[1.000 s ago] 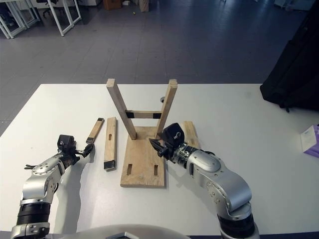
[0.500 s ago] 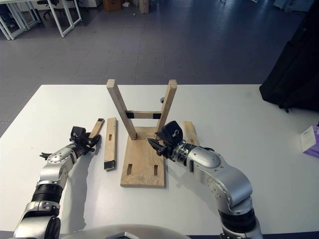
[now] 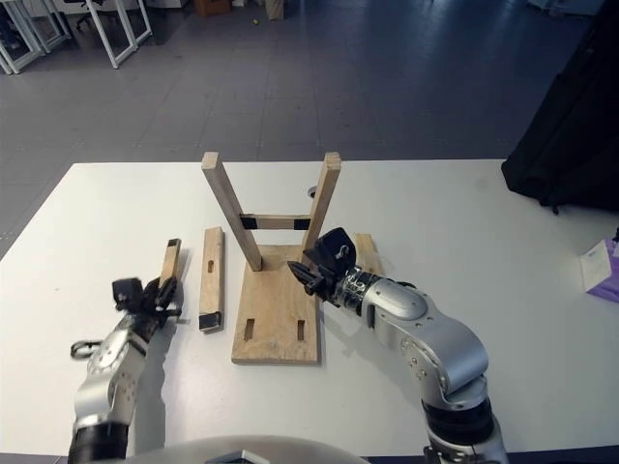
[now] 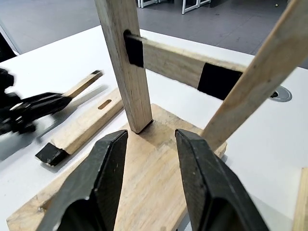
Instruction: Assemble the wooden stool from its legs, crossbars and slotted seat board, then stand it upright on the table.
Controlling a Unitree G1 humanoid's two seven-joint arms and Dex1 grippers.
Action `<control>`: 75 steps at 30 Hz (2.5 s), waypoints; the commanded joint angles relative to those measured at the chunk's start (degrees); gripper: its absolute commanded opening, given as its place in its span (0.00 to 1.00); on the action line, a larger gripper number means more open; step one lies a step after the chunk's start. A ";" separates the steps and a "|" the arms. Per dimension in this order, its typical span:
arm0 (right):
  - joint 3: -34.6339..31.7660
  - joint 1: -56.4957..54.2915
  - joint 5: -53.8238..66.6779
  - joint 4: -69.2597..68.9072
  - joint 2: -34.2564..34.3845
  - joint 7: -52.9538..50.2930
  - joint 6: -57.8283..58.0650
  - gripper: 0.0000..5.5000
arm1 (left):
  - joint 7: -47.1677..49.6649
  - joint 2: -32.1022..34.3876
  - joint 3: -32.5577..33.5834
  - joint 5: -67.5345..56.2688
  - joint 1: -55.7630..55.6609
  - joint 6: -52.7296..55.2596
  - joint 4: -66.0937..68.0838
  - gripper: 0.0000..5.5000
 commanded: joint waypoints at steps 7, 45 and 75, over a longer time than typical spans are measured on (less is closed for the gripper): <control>-17.50 -12.43 17.42 1.16 21.28 -8.66 9.85 0.33 | -1.04 3.42 -16.55 3.18 4.24 3.81 -38.54 0.24; -12.27 -19.71 59.48 16.63 14.54 -33.81 -3.70 0.33 | -2.53 6.33 -26.14 5.96 -2.14 3.83 -36.73 0.24; -16.11 2.06 30.23 10.37 -9.42 -33.72 -21.43 0.07 | 11.88 0.01 -13.82 1.86 1.46 20.23 -28.98 0.63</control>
